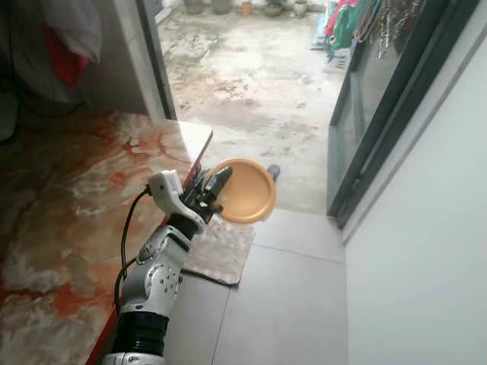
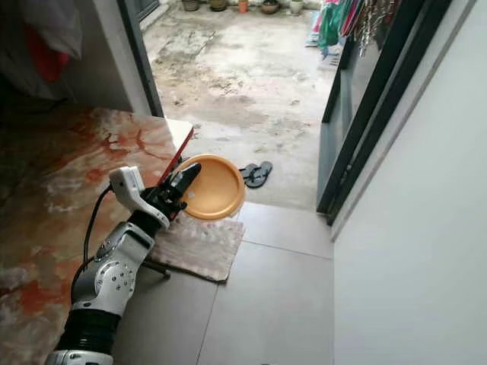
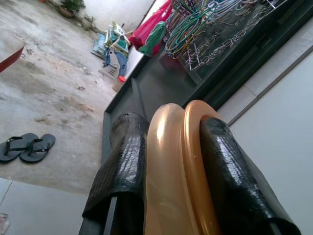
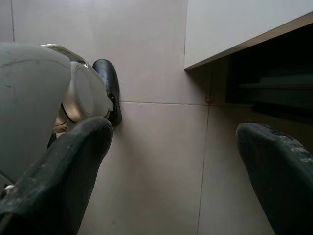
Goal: Restocking fridge
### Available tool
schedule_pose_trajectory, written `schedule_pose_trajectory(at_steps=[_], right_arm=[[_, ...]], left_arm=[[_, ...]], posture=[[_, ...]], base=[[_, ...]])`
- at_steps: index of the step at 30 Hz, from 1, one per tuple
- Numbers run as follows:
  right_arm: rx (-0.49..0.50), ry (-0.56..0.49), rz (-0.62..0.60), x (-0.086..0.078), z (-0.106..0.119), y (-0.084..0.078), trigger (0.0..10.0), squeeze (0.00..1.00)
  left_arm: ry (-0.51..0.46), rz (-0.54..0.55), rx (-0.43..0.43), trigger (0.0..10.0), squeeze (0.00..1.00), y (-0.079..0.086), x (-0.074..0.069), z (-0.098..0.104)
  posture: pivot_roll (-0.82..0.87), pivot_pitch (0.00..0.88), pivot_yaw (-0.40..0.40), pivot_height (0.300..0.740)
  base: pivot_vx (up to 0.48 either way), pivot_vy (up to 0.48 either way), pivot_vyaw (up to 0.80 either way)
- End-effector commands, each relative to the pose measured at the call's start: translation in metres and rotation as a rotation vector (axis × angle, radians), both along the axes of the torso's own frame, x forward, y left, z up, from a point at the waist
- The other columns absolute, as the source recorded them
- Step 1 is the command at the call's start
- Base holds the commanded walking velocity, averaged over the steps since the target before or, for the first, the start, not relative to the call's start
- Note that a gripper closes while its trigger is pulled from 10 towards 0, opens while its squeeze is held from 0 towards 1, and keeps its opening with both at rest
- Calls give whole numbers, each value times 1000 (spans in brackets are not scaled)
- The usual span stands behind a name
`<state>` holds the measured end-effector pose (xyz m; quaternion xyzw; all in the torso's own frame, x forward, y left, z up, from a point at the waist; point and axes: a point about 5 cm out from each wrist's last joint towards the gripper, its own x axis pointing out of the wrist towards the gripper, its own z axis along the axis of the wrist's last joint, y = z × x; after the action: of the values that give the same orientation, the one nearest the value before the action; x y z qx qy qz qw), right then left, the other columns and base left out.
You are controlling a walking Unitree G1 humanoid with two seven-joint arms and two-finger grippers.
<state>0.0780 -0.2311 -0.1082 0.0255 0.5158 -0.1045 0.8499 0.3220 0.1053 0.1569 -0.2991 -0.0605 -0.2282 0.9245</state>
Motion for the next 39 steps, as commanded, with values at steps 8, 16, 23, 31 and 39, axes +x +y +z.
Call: schedule_pose_trajectory(at_steps=[8, 16, 23, 31, 39], right_arm=[[11, -1, 15, 0, -1, 4, 10000, 0], [13, 2, 13, -1, -1, 4, 10000, 0], [15, 4, 10, -2, -1, 5, 10000, 0], [21, -4, -8, -1, -2, 7, 10000, 0], [27, -1, -15, -3, -2, 10, 10000, 0]], left_arm=[[-3, 11, 11, 10000, 0, 3, 0, 3], [7, 21, 13, 10000, 0, 7, 1, 1], [17, 24, 18, 10000, 0, 8, 1, -2], [33, 30, 33, 10000, 0, 13, 5, -4], [78, 75, 59, 10000, 0, 22, 6, -14]], posture=[[23, 127, 41, 740], [21, 130, 44, 740], [18, 125, 51, 740], [14, 119, 71, 740], [18, 123, 83, 740]], base=[[0, 0, -763], [0, 0, -763], [0, 0, -763], [0, 0, -763], [0, 0, -761]])
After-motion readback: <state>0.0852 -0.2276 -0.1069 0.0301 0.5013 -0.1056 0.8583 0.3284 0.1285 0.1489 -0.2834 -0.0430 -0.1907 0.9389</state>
